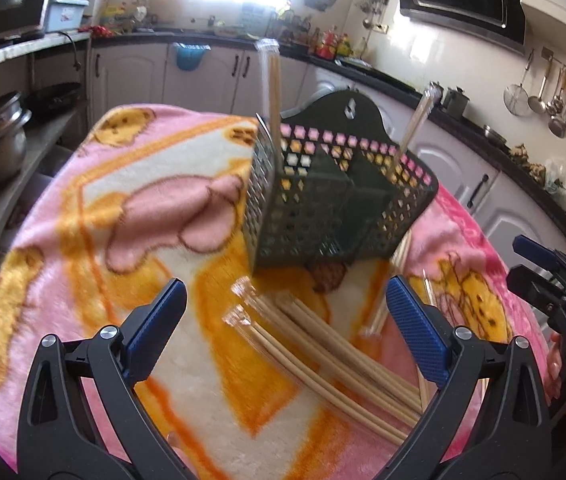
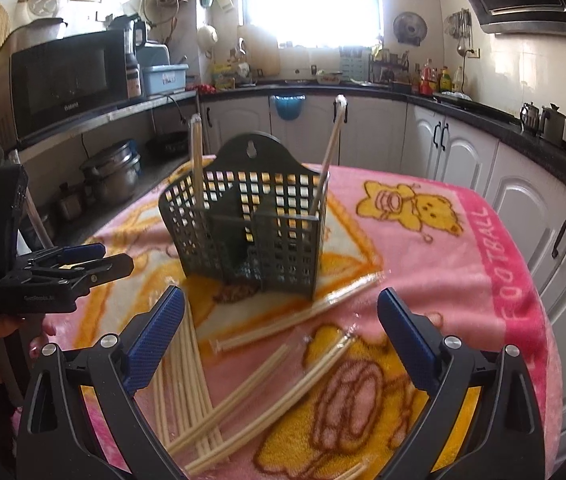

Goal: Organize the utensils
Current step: 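Close the right gripper on a loose chopstick while the left gripper grasps another chopstick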

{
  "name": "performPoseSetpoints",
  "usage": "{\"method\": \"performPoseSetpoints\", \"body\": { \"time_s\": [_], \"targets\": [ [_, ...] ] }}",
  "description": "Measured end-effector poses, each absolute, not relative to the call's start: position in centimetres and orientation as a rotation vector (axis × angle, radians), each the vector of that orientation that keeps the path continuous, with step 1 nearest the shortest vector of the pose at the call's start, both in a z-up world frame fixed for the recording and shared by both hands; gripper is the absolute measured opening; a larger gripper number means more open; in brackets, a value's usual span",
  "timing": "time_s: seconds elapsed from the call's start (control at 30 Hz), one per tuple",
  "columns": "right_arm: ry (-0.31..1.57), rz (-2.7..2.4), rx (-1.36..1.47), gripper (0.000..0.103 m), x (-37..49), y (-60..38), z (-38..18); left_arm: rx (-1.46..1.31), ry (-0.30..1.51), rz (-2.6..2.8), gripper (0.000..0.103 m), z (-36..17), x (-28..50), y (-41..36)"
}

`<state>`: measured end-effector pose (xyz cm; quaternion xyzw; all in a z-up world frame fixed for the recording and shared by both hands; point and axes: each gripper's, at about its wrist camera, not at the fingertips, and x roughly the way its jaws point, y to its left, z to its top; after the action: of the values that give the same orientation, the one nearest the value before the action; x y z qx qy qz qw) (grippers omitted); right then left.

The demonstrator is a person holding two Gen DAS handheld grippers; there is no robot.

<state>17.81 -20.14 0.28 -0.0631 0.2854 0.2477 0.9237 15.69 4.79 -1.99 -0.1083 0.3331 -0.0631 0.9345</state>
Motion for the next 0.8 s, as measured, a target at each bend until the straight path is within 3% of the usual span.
{"method": "performPoseSetpoints", "body": {
  "time_s": [0.23,0.33,0.8],
  "targets": [
    [0.646,0.475,-0.131,0.094,19.0,-20.7,-1.4,-0.285,0.779,-0.205,0.056,-4.2,17.3,4.0],
    [0.668,0.466,-0.13,0.094,19.6,-21.0,-2.1,-0.298,0.809,-0.215,0.048,-5.0,18.2,3.9],
    [0.759,0.442,-0.131,0.094,22.6,-21.4,-4.3,-0.261,0.855,-0.201,0.039,-6.4,21.3,3.2]
  ]
}}
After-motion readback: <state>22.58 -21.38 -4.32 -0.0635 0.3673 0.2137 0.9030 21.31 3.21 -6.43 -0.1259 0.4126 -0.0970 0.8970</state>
